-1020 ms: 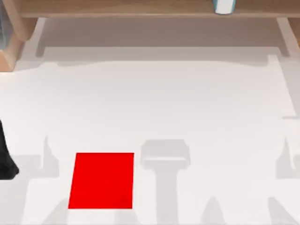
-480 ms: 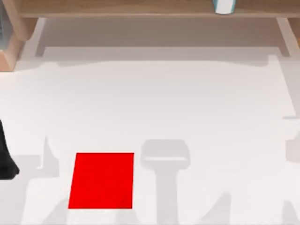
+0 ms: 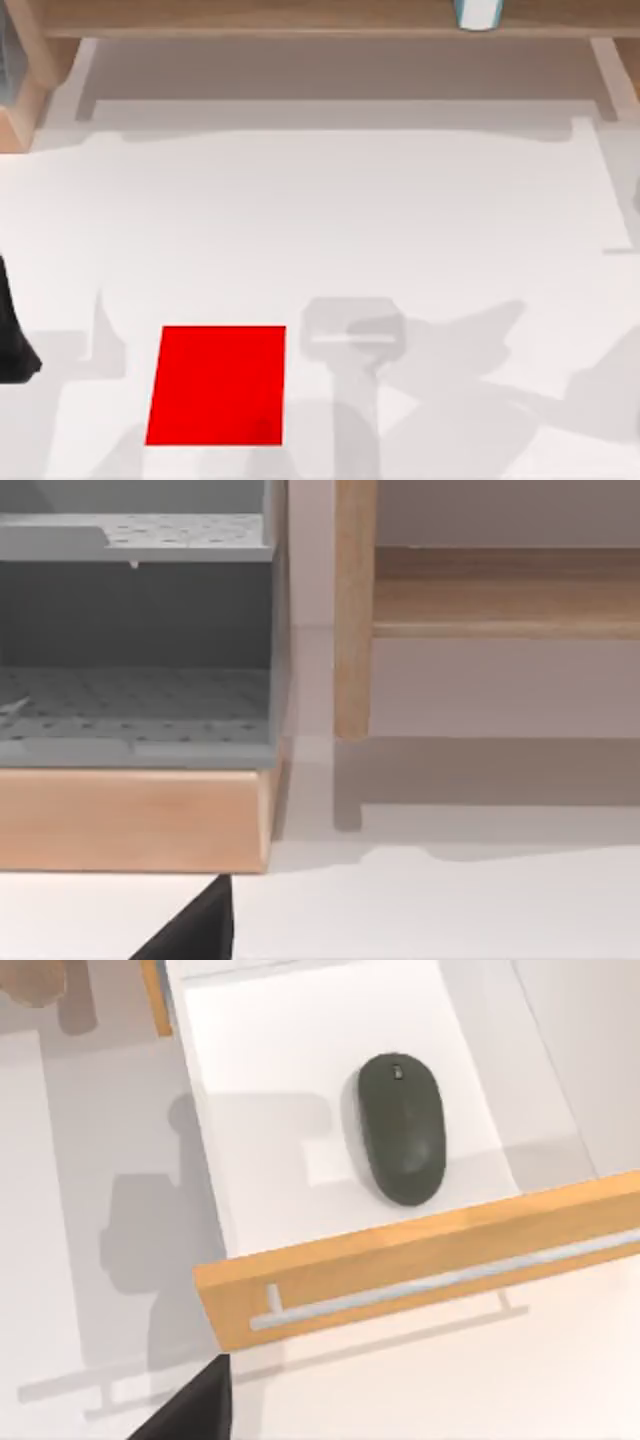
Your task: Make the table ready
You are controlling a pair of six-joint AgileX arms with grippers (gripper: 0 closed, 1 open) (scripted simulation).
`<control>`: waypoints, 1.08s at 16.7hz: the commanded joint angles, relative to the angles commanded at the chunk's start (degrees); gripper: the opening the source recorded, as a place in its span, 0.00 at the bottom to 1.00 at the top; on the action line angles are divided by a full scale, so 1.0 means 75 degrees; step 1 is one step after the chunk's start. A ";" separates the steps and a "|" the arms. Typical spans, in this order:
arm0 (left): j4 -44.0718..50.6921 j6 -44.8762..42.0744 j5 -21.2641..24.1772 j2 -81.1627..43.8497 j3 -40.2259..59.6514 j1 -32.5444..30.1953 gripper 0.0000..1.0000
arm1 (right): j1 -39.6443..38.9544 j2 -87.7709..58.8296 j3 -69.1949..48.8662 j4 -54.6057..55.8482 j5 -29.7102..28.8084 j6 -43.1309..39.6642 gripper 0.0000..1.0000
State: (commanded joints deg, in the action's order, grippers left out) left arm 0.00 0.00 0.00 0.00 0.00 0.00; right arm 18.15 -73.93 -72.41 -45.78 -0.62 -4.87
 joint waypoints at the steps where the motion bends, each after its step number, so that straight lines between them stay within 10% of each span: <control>1: 0.0000 0.0000 0.0000 0.0000 0.0000 0.0000 1.00 | 0.0122 -0.0998 -0.0909 -0.0474 0.0012 -0.0086 1.00; 10: 0.0000 0.0000 0.0000 0.0000 0.0000 0.0000 1.00 | 0.0491 -0.8238 -0.7424 -0.3533 0.0145 -0.0876 1.00; 18: 0.0000 0.0000 0.0000 0.0000 0.0000 0.0000 1.00 | 0.0403 -0.9889 -0.8982 -0.4030 0.0234 -0.1103 1.00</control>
State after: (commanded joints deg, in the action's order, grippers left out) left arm 0.00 0.00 0.00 0.00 0.00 0.00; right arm 21.17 -148.09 -139.78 -76.00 1.13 -13.14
